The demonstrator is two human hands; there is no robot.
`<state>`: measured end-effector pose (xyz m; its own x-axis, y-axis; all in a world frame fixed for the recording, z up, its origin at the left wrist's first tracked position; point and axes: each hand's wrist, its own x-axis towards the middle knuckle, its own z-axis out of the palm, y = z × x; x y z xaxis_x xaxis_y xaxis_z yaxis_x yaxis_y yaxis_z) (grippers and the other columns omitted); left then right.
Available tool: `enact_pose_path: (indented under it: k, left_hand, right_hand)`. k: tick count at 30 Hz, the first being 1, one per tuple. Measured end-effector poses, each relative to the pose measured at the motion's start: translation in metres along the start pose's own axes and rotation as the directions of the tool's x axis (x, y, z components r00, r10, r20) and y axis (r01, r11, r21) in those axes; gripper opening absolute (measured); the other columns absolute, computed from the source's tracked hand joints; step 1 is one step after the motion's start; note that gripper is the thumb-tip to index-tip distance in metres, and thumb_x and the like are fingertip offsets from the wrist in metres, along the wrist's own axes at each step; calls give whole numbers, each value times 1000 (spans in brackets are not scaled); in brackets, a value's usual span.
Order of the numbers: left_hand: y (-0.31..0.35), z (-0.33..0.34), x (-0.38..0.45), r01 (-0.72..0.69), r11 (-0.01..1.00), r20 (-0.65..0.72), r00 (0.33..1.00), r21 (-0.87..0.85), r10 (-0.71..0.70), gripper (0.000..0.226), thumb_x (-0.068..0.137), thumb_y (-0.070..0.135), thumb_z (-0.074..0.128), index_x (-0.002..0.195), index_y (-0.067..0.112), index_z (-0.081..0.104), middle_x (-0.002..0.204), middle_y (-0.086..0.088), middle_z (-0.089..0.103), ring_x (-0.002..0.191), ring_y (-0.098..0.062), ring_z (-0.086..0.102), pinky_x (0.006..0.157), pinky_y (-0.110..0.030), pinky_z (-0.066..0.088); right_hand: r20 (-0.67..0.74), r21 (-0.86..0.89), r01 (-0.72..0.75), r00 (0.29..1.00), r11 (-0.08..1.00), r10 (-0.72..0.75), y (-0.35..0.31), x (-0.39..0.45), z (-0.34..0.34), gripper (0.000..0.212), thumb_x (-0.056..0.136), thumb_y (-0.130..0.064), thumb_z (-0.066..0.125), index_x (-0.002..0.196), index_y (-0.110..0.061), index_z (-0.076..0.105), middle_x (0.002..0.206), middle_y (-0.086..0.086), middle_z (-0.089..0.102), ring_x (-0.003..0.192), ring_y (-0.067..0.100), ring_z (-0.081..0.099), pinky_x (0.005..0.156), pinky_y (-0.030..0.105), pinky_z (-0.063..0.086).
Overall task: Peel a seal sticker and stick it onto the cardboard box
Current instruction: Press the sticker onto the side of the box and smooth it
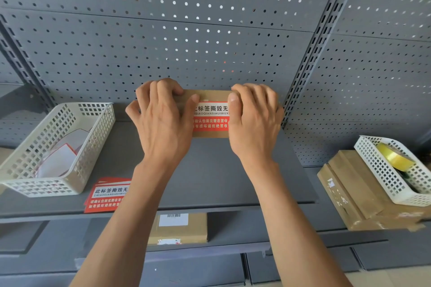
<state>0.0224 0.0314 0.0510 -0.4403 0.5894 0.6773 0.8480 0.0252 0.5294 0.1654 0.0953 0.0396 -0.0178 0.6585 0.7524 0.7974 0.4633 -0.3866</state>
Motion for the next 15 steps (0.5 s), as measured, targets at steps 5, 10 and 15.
enact_pose_path:
  k: [5, 10, 15]
  left_hand:
    - [-1, -4, 0, -9, 1000, 26, 1000, -18, 9, 17, 98, 37, 54, 107, 23, 53, 112, 10, 56, 124, -18, 38, 92, -33, 19]
    - [-7, -10, 2, -27, 998, 115, 993, -62, 34, 18, 95, 34, 58, 112, 25, 57, 124, 12, 53, 128, -16, 33, 96, -35, 18]
    - [-13, -19, 3, -67, 991, 195, 977, -115, 88, 28, 90, 31, 66, 117, 29, 58, 136, 12, 49, 133, -15, 29, 97, -38, 19]
  right_hand:
    - [2, 78, 25, 1000, 997, -25, 2, 0, -2, 32, 101, -30, 40, 113, -25, 69, 121, -9, 67, 127, 23, 53, 96, 49, 42]
    - [35, 139, 41, 998, 989, -47, 6, 0, -4, 34, 103, -29, 38, 116, -24, 68, 129, -11, 65, 139, 17, 46, 100, 54, 40]
    - [186, 157, 145, 967, 977, -174, 19, -1, -13, 37, 105, -38, 39, 133, -24, 58, 145, -8, 54, 150, 17, 31, 108, 55, 32]
